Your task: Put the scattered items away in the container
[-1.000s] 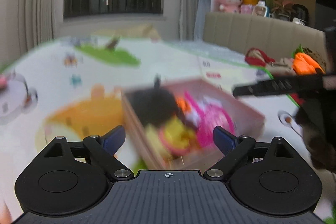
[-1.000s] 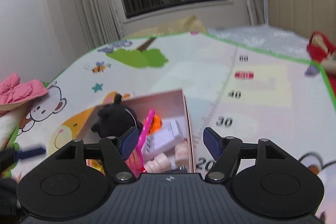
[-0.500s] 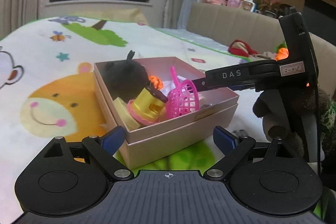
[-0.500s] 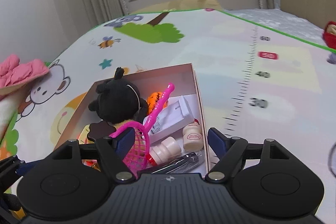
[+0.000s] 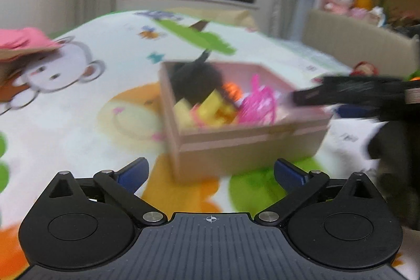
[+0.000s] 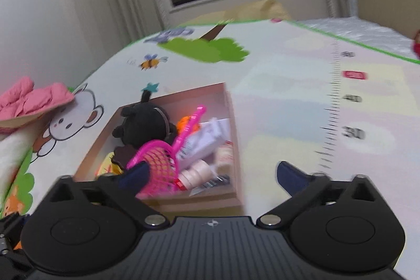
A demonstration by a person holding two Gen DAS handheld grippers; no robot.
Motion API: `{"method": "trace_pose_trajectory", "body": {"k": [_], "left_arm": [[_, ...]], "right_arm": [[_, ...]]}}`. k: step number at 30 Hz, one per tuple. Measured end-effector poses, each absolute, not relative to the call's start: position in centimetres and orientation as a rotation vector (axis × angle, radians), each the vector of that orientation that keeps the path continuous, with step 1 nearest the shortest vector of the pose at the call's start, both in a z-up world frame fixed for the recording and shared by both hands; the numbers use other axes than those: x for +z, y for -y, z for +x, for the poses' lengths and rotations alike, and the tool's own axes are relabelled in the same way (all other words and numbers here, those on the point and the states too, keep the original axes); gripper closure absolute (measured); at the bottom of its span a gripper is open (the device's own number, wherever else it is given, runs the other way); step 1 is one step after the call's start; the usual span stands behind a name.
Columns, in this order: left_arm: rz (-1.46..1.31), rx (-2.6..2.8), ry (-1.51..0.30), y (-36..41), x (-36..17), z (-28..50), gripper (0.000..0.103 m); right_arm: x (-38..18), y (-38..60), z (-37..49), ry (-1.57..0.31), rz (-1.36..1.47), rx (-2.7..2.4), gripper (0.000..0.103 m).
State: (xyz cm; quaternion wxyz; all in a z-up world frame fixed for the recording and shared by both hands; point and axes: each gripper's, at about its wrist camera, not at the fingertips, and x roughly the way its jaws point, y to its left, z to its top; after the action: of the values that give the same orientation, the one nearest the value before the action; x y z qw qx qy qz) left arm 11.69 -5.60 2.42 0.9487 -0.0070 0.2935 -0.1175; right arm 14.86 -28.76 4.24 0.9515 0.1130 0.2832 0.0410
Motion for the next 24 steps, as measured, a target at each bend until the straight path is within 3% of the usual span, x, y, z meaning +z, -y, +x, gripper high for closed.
{"method": "trace_pose_trajectory", "body": {"k": [4,9,24], "left_arm": [[-0.01,-0.129,-0.701,6.4,0.5,11.5,0.0],[0.058,-0.07,-0.664,7.3,-0.5,10.7,0.0],[0.048,-0.053,-0.677,7.4,-0.7,10.8,0.0]], "right_arm": [[2.6,28.7,12.0,-0.622,0.135,0.089,0.0],[-0.5,27.2,10.7,-0.699,-0.074,0.099,0.0],[-1.4,26.8,10.7,-0.682,-0.079,0.058,0.0]]}}
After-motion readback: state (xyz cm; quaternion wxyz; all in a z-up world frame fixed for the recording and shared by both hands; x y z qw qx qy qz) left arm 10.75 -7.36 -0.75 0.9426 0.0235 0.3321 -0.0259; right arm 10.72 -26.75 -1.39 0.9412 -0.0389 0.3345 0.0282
